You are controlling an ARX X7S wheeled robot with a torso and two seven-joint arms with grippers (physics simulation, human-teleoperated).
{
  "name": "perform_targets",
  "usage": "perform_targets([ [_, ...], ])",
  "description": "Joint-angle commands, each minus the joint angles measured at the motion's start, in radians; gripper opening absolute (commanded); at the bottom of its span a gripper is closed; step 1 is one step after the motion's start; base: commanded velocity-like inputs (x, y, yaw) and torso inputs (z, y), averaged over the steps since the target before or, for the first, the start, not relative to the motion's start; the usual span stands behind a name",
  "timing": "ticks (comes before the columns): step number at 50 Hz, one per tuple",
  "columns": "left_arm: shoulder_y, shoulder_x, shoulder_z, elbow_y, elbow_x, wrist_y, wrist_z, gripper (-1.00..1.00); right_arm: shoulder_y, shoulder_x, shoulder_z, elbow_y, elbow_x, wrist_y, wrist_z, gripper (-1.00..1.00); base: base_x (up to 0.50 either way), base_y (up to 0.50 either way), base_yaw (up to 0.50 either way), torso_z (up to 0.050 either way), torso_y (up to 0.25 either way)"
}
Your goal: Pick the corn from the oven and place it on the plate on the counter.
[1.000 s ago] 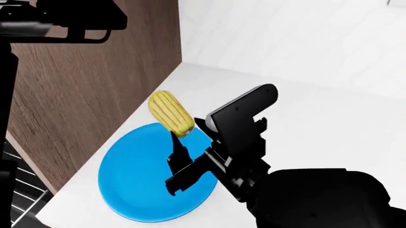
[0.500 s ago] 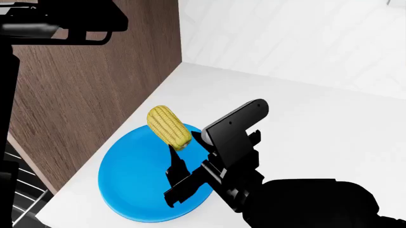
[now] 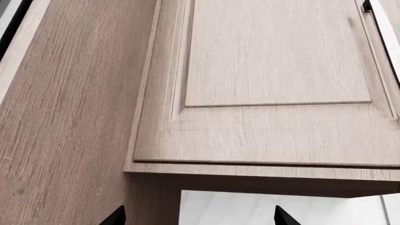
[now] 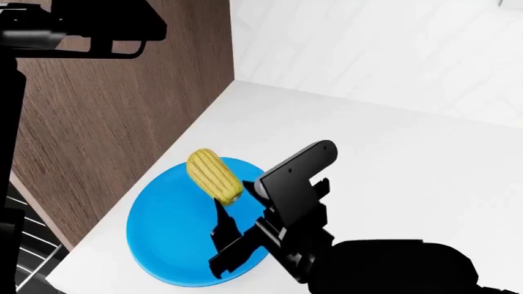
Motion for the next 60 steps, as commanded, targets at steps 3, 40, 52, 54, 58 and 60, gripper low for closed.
perform_targets([
  [3, 0.0, -0.004, 0.001, 0.0, 0.0, 0.003, 0.002, 1.0, -0.016, -0.005, -0.012, 0.016, -0.048, -0.003, -0.033, -1.0, 0.0, 0.0, 0.0, 0.0, 0.0],
  [40, -0.004, -0.006, 0.009, 0.001, 0.0, 0.012, -0.004, 1.0, -0.039, -0.009, -0.041, 0.056, -0.091, -0.025, -0.076, -1.0, 0.0, 0.0, 0.0, 0.0, 0.0],
  [52, -0.004, -0.006, 0.013, -0.001, 0.004, 0.014, 0.0, 1.0, -0.036, -0.011, -0.042, 0.056, -0.088, -0.025, -0.074, -1.0, 0.0, 0.0, 0.0, 0.0, 0.0],
  [54, -0.003, -0.006, 0.013, -0.001, 0.005, 0.014, 0.001, 1.0, -0.036, -0.011, -0.043, 0.057, -0.091, -0.026, -0.076, -1.0, 0.0, 0.0, 0.0, 0.0, 0.0],
  [58, 0.0, -0.009, 0.012, 0.0, 0.005, 0.016, 0.001, 1.0, -0.036, -0.011, -0.044, 0.055, -0.09, -0.025, -0.074, -1.0, 0.0, 0.0, 0.0, 0.0, 0.0],
  [60, -0.001, -0.009, 0.012, 0.0, 0.004, 0.017, 0.0, 1.0, -0.035, -0.012, -0.044, 0.055, -0.089, -0.026, -0.074, -1.0, 0.0, 0.0, 0.0, 0.0, 0.0],
])
